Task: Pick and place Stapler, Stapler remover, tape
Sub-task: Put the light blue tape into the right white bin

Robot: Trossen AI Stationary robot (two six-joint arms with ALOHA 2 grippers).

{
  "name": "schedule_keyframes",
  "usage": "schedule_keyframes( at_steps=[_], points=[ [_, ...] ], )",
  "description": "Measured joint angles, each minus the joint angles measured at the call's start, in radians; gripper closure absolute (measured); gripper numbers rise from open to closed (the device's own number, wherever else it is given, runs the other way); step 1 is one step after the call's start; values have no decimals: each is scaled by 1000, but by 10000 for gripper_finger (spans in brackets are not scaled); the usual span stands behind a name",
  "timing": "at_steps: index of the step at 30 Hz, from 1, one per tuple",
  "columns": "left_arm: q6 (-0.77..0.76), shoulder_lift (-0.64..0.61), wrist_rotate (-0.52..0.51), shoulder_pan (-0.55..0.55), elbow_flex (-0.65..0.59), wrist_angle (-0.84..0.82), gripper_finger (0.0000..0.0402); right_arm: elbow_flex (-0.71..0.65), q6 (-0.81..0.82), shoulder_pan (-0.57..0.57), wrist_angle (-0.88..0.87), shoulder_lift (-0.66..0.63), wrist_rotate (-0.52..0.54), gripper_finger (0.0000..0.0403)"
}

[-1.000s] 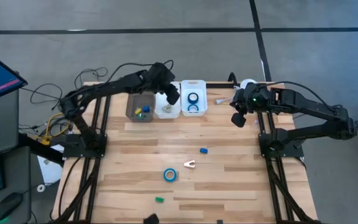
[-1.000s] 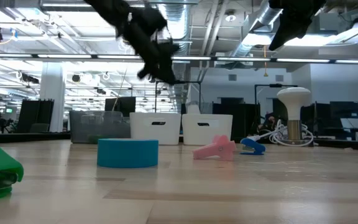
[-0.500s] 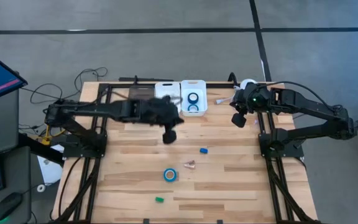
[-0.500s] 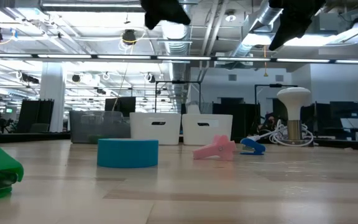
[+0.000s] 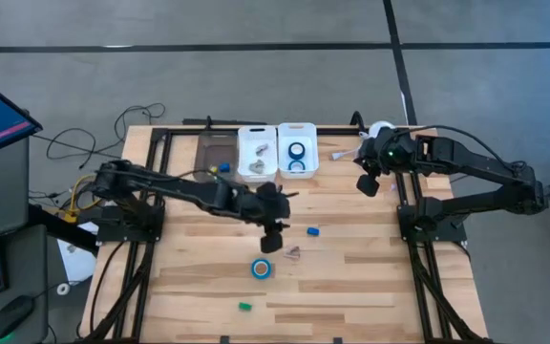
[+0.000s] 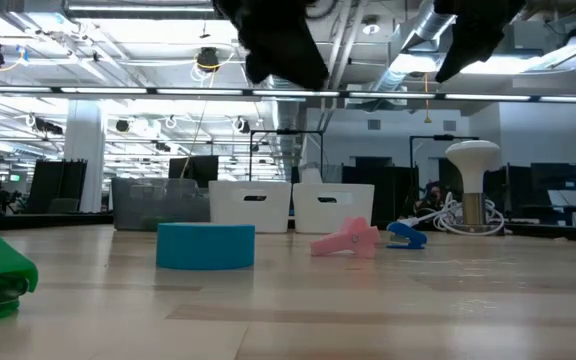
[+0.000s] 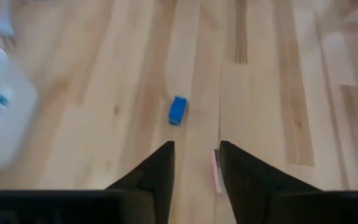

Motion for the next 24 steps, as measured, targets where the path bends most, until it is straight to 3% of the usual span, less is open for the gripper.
schedule_keyframes(
  at_steps=[9,15,24],
  points=[
    [-214,114,22,-39,0,35,260,-1,-98,-5,-61,-55,52,402],
    [-264,135,40,-68,0,98,260,-1,-103,-18,-47,-106,55,402],
    [-321,134,49,-116,-1,65,260,-1,-67,-6,-43,-131,50,402]
  ],
)
